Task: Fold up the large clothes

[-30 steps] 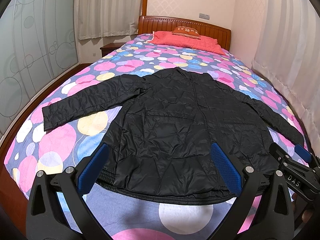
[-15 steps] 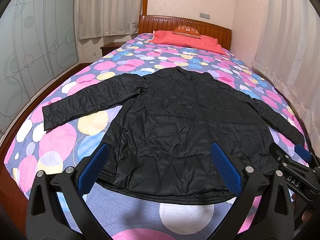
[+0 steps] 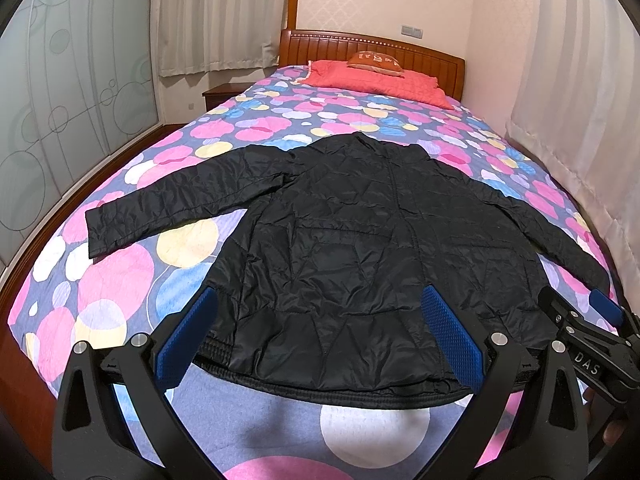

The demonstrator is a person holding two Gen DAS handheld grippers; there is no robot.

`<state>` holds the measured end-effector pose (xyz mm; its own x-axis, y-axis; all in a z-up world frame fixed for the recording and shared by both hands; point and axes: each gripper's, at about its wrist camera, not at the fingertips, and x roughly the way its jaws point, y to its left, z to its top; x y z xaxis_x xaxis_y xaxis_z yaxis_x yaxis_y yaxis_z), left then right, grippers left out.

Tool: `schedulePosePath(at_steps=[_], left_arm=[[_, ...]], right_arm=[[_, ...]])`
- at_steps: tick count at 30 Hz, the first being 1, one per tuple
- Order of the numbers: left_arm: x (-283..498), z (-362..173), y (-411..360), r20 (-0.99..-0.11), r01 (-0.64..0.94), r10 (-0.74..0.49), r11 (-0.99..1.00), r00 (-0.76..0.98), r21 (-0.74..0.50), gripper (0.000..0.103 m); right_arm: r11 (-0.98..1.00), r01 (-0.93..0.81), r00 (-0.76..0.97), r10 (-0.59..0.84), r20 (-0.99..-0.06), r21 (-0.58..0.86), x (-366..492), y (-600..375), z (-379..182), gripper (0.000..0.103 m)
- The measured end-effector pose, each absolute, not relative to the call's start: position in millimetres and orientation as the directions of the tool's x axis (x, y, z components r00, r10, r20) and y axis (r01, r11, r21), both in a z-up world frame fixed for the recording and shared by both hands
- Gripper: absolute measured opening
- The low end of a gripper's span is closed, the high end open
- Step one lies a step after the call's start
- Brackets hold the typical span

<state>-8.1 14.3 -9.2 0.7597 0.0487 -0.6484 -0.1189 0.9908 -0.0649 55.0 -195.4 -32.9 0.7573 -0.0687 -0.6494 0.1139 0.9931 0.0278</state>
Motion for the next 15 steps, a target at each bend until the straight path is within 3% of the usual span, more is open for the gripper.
schedulePosePath(at_steps=[15], left_arm=[[-7.9,-9.5,14.1,-0.649,-0.119,0.049,0.991,0.759,-0.064,0.101]], right_arm=[[0.994,0.11,0.757,-0.067,-0.65,0.026,56.2,-193.5,-36.0,0.098]])
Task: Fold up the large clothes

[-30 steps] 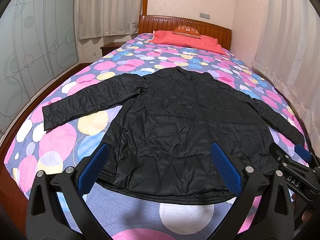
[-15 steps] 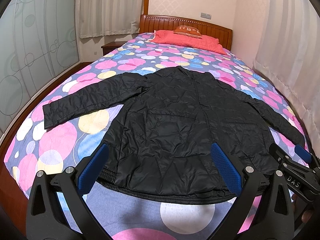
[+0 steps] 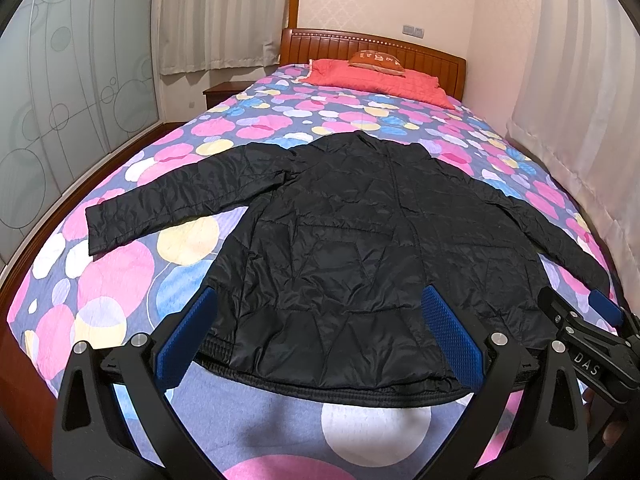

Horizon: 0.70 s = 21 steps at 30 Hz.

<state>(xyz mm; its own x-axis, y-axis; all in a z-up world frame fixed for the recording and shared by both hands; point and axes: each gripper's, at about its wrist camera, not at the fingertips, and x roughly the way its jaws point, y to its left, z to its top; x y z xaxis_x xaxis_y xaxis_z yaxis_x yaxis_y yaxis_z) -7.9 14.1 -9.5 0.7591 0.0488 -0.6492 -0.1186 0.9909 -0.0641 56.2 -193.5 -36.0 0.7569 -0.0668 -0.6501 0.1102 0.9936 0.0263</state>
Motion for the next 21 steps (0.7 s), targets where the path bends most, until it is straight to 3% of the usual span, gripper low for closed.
schedulePosePath(at_steps=[9,18,19,21], left_arm=[[-9.9,-15.0,19.7,-0.652,-0.116,0.034,0.99,0.758,-0.082,0.101],[21.6,-48.2,47.7,-0.723,-0.142,-0.054,0.968,0.689,-0.208,0.1],[24.5,-51.0,51.5,-0.726,-0.157,-0.044,0.966,0.686,-0.206,0.096],[32.4,-56.2,57.6,-0.741,-0.184,-0.013,0.966,0.671,-0.183,0.068]], right_arm=[[0.993,0.114,0.752,-0.064,-0.657,0.034,56.8,-191.0,-40.2,0.098],[0.984,0.146,0.73,-0.041,-0.682,0.097,72.4,-218.1,-56.5,0.098],[0.98,0.16,0.734,-0.04,-0.679,0.115,73.9,-225.3,-59.1,0.098],[0.97,0.187,0.733,-0.033,-0.679,0.156,77.4,-238.4,-64.3,0.098]])
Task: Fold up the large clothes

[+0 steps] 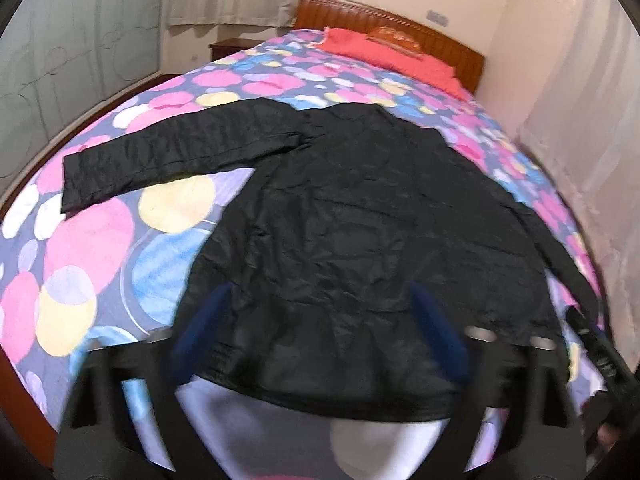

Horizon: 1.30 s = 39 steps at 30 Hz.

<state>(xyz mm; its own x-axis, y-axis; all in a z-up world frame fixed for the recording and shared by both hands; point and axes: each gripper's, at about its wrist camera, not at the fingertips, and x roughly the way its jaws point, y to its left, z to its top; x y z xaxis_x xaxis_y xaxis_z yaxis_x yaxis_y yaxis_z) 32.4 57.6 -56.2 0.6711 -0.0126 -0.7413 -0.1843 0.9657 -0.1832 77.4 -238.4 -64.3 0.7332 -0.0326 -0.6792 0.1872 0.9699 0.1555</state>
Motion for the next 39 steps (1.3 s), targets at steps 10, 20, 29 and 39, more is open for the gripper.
schedulePosePath(at_steps=[10,20,29,39], left_arm=[[65.0,-79.7,85.8,-0.768,-0.258,0.021,0.947,0.64,-0.189,0.092],[86.6,-104.5,150.0,-0.798,-0.438,0.159,0.888,0.582,-0.142,0.092],[87.3,-131.3,187.8,-0.827,-0.554,0.243,0.827,0.507,-0.096,0.092],[74.2,-150.7,222.2,-0.828,-0.684,0.395,0.729,0.398,0.019,0.092]], right_arm=[[0.932,0.241,0.681,0.037,-0.731,0.272,104.4,-284.0,-93.5,0.05],[0.802,0.437,0.724,-0.044,-0.689,0.408,104.9,-401.8,-101.0,0.074],[0.592,0.623,0.707,-0.148,-0.692,0.51,115.5,-524.0,-137.7,0.074],[0.448,0.633,0.764,-0.231,-0.602,0.632,138.0,-586.5,-161.5,0.074]])
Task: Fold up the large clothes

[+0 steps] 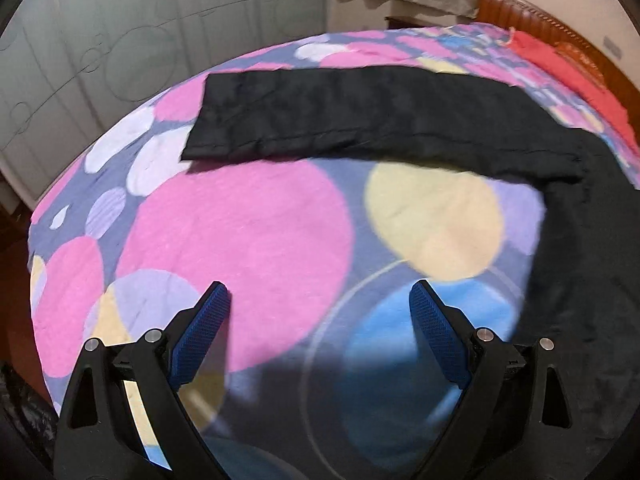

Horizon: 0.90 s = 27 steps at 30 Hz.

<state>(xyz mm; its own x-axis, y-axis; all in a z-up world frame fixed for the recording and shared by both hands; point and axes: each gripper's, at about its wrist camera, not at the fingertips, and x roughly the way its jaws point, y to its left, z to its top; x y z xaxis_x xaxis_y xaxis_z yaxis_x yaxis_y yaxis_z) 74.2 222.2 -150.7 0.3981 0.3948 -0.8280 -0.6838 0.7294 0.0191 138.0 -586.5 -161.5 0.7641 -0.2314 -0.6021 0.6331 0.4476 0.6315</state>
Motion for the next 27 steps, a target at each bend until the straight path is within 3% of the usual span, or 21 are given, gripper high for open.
schedulePosePath(at_steps=[5,6,8,9,12,17,27], left_arm=[[71.2,-152.6,223.0,-0.816,-0.693,0.418,0.72,0.398,0.031,0.092],[71.0,-152.3,223.6,-0.814,-0.694,0.416,0.719,0.404,0.023,0.092],[70.5,-152.4,222.9,-0.812,-0.694,0.416,0.72,0.409,0.02,0.092],[71.5,-153.7,222.0,-0.812,-0.692,0.419,0.721,0.406,0.025,0.093],[75.2,-156.3,221.3,-0.81,-0.69,0.425,0.723,0.403,0.036,0.095],[78.4,-160.8,222.2,-0.805,-0.696,0.43,0.718,0.408,0.03,0.099],[78.1,-162.6,223.4,-0.802,-0.698,0.434,0.716,0.411,0.03,0.101]], right_arm=[[0.416,0.641,0.766,-0.3,-0.568,0.645,145.6,-601.1,-163.4,0.071],[0.412,0.65,0.759,-0.32,-0.567,0.638,148.1,-602.0,-161.8,0.053],[0.411,0.643,0.765,-0.294,-0.573,0.646,156.1,-606.2,-165.4,0.027],[0.412,0.642,0.765,-0.284,-0.578,0.647,156.6,-610.8,-166.7,0.02],[0.475,0.65,0.753,-0.301,-0.585,0.593,165.5,-603.4,-153.2,0.016],[0.656,0.569,0.803,-0.309,-0.51,0.497,181.4,-551.5,-102.6,0.016],[0.935,0.234,0.879,-0.086,-0.47,0.266,274.1,-369.1,-45.4,0.016]])
